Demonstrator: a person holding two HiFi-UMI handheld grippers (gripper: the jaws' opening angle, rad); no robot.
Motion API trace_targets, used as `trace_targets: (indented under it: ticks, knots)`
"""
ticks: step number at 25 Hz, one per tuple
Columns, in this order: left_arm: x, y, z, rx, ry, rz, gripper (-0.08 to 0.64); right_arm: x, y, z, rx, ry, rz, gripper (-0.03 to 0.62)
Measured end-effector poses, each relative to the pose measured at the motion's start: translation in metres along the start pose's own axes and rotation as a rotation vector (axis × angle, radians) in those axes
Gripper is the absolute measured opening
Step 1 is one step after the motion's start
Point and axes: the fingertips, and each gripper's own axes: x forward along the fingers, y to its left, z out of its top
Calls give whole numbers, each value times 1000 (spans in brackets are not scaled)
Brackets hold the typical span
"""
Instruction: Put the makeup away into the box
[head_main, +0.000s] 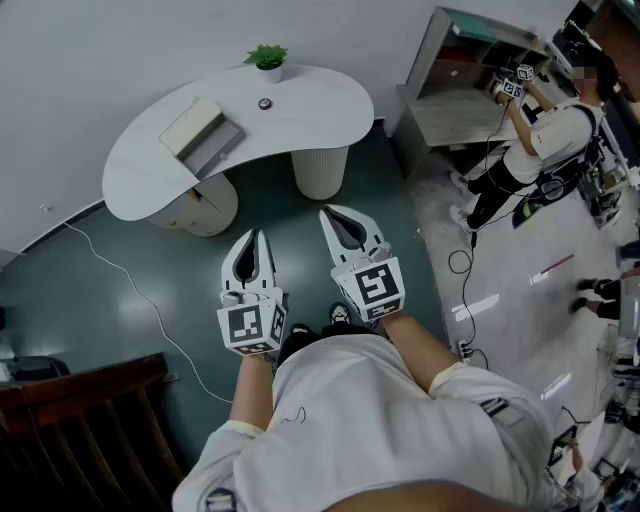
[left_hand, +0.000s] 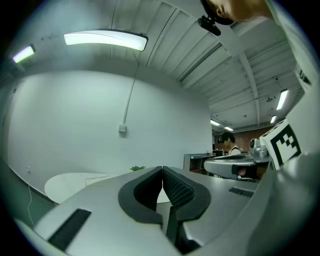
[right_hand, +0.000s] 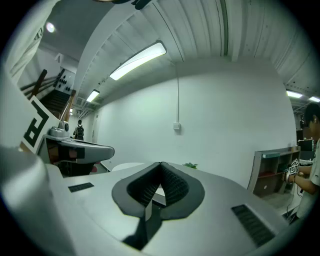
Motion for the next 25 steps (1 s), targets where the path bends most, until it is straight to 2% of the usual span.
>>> trace_targets:
  ticks: [9,12,14,16,25]
  knots:
    - [16,-20,-2,6,18,23,20,0,-27,-8,-16,-5,28,-2]
    - [18,-27,-6,13,25,44,20,2,-34,-11,-19,-1,61,-2]
    - [20,-31,-10,10,32,58,20,4,-38,-15,-14,7,84,38]
    - [21,-34,-14,9,44,64,20,8,-42,-20,-7,16,95,41]
    - [52,-5,-35,1,86,75,20,46,-48,-39,-8,66,107,89]
